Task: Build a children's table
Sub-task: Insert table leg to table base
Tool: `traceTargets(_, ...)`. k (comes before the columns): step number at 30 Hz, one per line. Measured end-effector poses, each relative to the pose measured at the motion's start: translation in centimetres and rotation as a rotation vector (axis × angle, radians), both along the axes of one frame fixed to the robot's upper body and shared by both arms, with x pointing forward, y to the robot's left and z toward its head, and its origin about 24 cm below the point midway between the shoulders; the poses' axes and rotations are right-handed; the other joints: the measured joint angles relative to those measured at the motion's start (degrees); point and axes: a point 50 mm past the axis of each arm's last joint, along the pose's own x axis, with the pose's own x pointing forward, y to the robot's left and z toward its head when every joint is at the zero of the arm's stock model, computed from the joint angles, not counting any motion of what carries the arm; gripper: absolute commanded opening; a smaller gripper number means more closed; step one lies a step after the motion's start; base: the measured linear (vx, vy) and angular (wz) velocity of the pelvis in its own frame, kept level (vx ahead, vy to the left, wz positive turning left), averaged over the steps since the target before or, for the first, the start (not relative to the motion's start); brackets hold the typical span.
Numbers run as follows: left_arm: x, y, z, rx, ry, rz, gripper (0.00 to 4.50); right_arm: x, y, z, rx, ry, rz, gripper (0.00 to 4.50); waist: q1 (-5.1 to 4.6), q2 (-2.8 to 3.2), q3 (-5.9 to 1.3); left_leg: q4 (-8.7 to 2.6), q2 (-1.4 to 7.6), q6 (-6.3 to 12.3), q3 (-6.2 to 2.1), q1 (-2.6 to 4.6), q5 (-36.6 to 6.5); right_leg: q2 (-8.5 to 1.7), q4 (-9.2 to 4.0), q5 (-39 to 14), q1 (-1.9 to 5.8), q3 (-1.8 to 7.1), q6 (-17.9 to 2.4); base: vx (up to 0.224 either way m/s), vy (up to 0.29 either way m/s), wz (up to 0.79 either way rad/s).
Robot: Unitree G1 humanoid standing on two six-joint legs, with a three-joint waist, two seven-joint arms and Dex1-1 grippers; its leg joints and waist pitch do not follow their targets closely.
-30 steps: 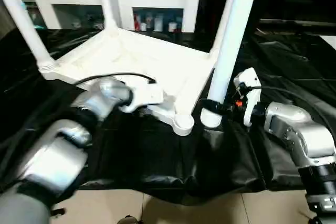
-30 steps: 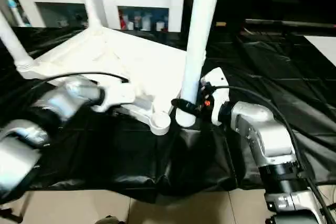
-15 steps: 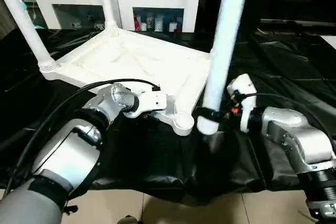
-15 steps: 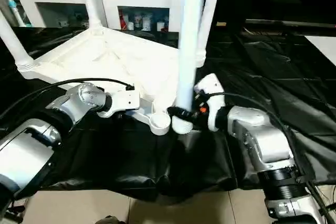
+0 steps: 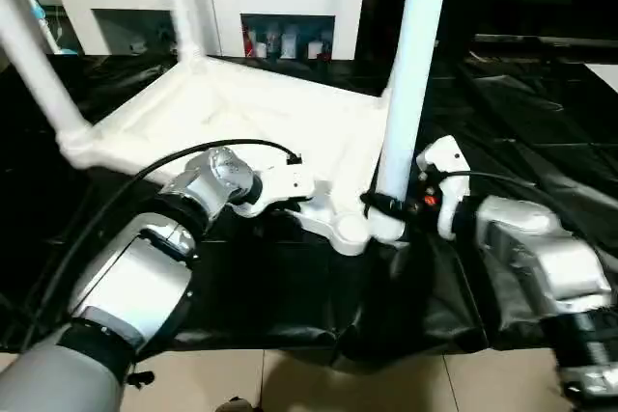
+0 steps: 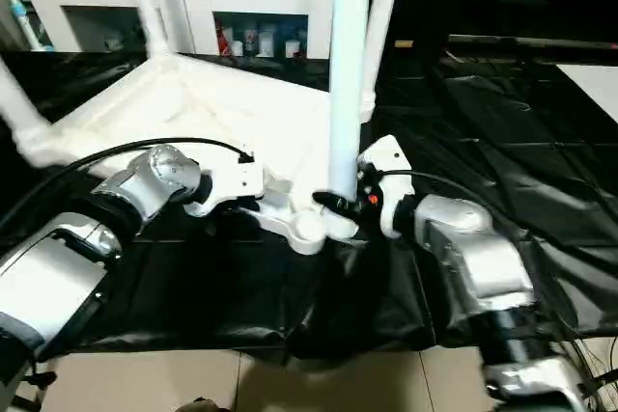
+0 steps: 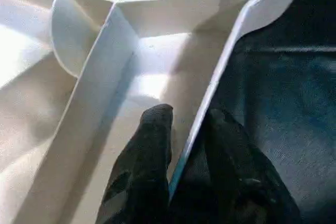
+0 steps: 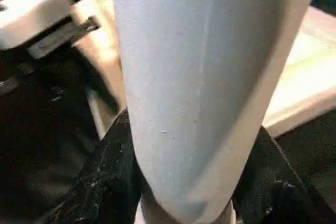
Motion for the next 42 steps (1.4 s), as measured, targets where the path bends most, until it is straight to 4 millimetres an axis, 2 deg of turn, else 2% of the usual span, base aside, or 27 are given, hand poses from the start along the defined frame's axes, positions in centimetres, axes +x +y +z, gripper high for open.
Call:
traceTargets(7,-0.2,0.0,-0.8,-0.051,0.013,0.095,0.68,0.9,-0.1,-0.6,0.041,-0.004,-0.174,1.86,-1.00,0.40,-0.24,-0.01,-0.01,0.00,0.04,0.20,0.0,0.00,-0.01,0.0,0.14,0.05,0.0,0.000,0.000,0.00)
traceTargets(14,-0.3,0.4,-2.1,-0.129,-0.013,0.254,0.53,1.1,0.3,-0.9,0.086,0.026,-0.246,1.86,-2.76,0.57,-0.35,-0.54,-0.10,-0.06,-0.03,1.21,0.0,0.00,-0.32,-0.2,0.89,-0.06,0.3,0.000,0.000,0.00)
traceTargets(18,-0.5,0.6,-2.3,-0.171,-0.022,0.296,0.37,1.2,0.4,-0.9,0.111,0.029,-0.278,1.86,-3.24,0.59,-0.37,-0.88,-0.17,-0.08,-0.14,1.43,0.0,0.01,-0.75,-0.1,0.96,-0.12,0.3,0.000,0.000,0.00)
traceTargets(22,-1.2,0.3,-2.5,-0.251,-0.035,0.264,0.22,1.3,0.3,-0.9,0.127,0.031,-0.317,1.86,-3.25,0.60,-0.37,-1.02,-0.26,-0.09,-0.13,1.54,0.0,0.00,-1.03,0.1,0.93,-0.08,-0.2,0.000,0.000,0.00)
traceTargets(25,-2.1,0.1,-2.8,-0.290,-0.031,0.207,0.09,1.3,0.7,-0.8,0.155,0.031,-0.307,1.86,-2.89,0.59,-0.38,-1.08,-0.33,-0.05,-0.12,1.47,-0.2,-0.05,-1.07,0.1,0.90,-0.05,-0.2,0.000,0.000,0.00)
traceTargets(30,-2.9,-0.4,-2.9,-0.320,-0.032,0.194,0.00,1.0,1.4,0.7,0.162,-0.140,-0.130,1.86,-2.44,0.59,-0.40,-1.14,-0.38,0.02,-0.07,1.37,-0.5,-0.12,-1.13,0.0,0.84,-0.05,0.0,0.000,0.000,0.00)
traceTargets(42,-4.1,-0.6,-2.9,-0.322,-0.059,0.191,0.00,0.7,1.2,-0.2,0.213,-0.065,0.007,1.86,-2.66,0.07,-0.35,-1.16,-0.50,0.07,0.00,1.42,-0.5,-0.23,-1.14,-0.1,0.84,0.03,0.1,0.000,0.000,0.00)
